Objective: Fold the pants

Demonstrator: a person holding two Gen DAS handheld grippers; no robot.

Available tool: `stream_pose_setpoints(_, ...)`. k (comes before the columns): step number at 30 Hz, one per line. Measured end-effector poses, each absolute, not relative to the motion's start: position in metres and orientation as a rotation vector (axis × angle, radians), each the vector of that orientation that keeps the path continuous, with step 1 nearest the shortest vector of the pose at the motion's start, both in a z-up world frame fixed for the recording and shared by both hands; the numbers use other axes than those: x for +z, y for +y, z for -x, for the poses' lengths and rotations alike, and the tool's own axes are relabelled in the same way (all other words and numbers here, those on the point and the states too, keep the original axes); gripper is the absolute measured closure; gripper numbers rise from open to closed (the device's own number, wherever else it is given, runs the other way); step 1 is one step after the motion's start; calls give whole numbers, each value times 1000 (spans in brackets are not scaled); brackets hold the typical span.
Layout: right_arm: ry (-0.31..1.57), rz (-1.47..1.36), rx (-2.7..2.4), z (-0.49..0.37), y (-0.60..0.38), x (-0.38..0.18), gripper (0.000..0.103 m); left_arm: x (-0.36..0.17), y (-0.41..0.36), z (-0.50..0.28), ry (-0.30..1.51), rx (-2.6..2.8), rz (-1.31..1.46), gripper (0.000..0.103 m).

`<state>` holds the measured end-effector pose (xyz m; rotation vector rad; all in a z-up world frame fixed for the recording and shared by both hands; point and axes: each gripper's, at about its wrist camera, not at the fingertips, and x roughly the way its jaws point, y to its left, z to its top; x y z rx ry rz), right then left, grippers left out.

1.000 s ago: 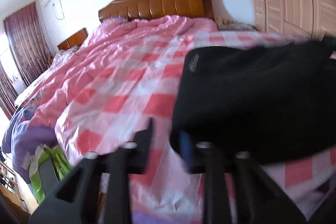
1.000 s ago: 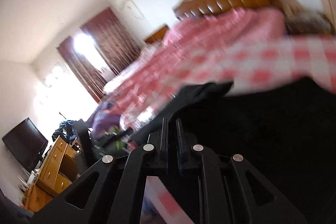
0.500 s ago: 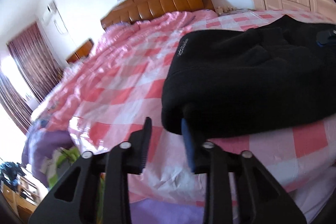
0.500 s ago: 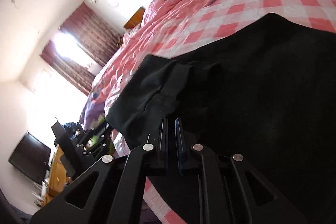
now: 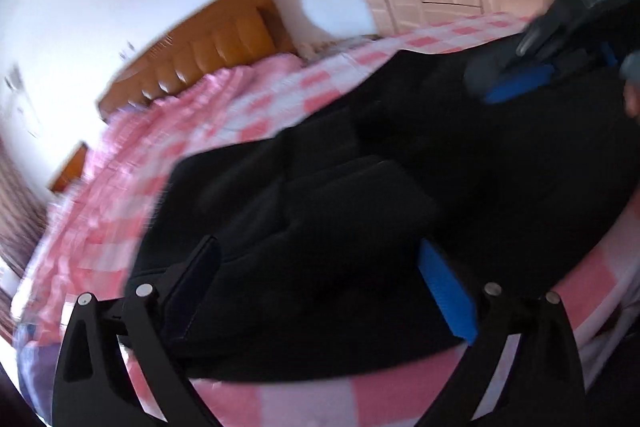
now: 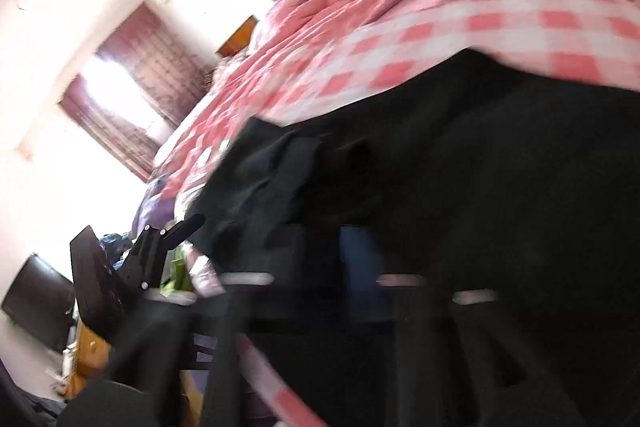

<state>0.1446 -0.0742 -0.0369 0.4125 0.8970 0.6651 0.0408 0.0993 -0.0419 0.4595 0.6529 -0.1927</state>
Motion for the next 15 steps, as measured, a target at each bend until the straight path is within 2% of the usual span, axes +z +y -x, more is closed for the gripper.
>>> stream_pose_setpoints(2, 883, -355, 588, -144, -84, -38, 4, -42, 94, -46, 661, -211, -482, 19)
stream_pose_setpoints(3, 873, -332, 559, -143, -92, -40, 4, -43, 94, -49, 681, -232, -464, 39)
stream_pose_setpoints(4, 872, -338, 552, -143, -96, -42, 4, -41, 96, -53, 700, -253, -415, 49)
stream_pose_setpoints(5, 876, -356, 549, -142, -101, -44, 4, -39, 96, -53, 690, -253, -395, 54)
stream_pose_setpoints(6, 878, -359, 549, -141, -103, -47, 4, -34, 98, -54, 674, -251, -376, 65)
stream_pose_setpoints(7, 879, -354, 550, -140, -104, -49, 4, -29, 99, -55, 670, -272, -340, 83)
stream_pose_setpoints(12, 897, -406, 569, -132, -119, -63, 4, -11, 96, -58, 667, -305, -251, 83)
stream_pose_setpoints(15, 891, -435, 575, -131, -127, -62, 4, -24, 86, -60, 730, -345, -337, 75)
